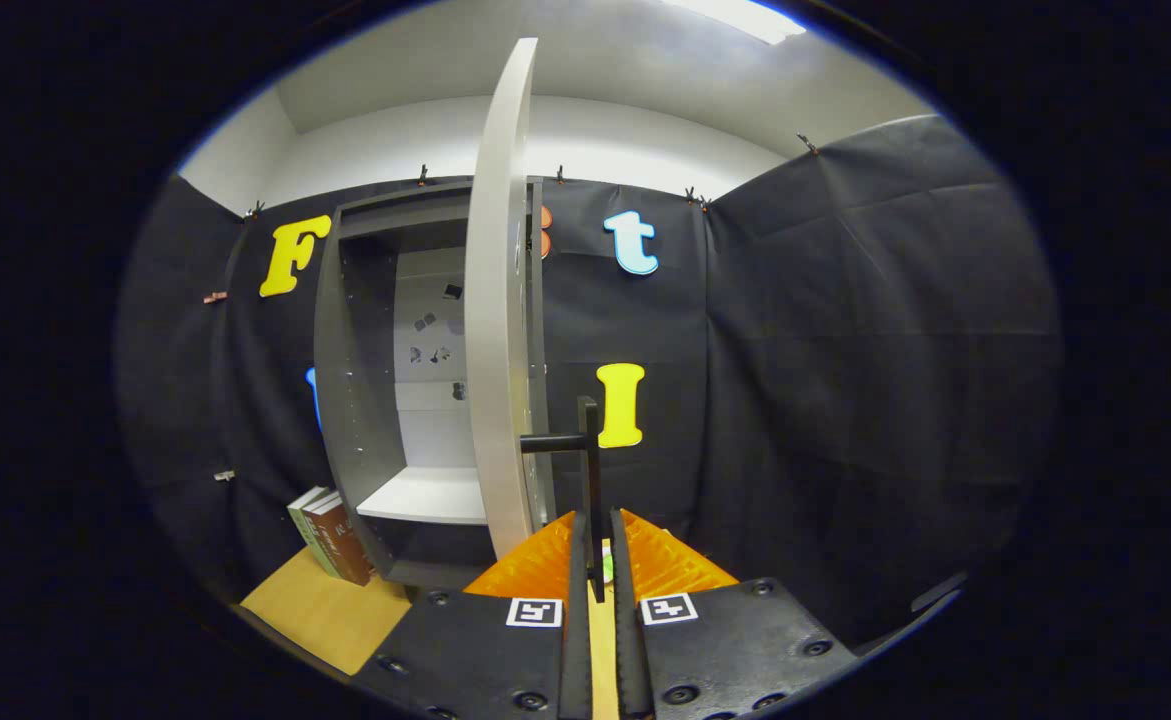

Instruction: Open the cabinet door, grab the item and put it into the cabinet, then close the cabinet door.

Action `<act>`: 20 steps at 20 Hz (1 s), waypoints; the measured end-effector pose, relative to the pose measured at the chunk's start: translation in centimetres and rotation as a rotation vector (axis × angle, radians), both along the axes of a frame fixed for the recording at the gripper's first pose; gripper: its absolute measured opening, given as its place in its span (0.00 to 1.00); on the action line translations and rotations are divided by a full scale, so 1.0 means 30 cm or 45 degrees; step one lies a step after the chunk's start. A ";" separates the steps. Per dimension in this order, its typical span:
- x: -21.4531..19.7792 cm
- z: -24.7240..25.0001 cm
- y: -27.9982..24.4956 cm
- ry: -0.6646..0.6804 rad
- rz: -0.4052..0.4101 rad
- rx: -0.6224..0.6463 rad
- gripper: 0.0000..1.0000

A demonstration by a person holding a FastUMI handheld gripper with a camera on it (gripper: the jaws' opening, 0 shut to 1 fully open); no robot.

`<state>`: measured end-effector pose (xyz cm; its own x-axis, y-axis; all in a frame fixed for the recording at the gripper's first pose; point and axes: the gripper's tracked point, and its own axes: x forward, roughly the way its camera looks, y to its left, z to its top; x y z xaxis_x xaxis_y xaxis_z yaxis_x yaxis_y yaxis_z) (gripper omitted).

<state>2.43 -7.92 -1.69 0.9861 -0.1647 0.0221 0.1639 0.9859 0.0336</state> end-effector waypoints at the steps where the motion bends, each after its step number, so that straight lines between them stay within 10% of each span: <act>1: -0.008 0.010 -0.016 -0.013 -0.035 -0.022 0.14; 4: -0.037 0.073 -0.011 -0.110 -0.057 -0.079 0.20; 8: -0.011 0.092 0.155 -0.181 0.172 -0.074 0.96; 20: -0.044 -0.512 0.418 0.502 0.361 0.088 0.98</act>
<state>1.11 4.62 -17.06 0.9234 0.1236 -0.3634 -0.0973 0.9912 0.0898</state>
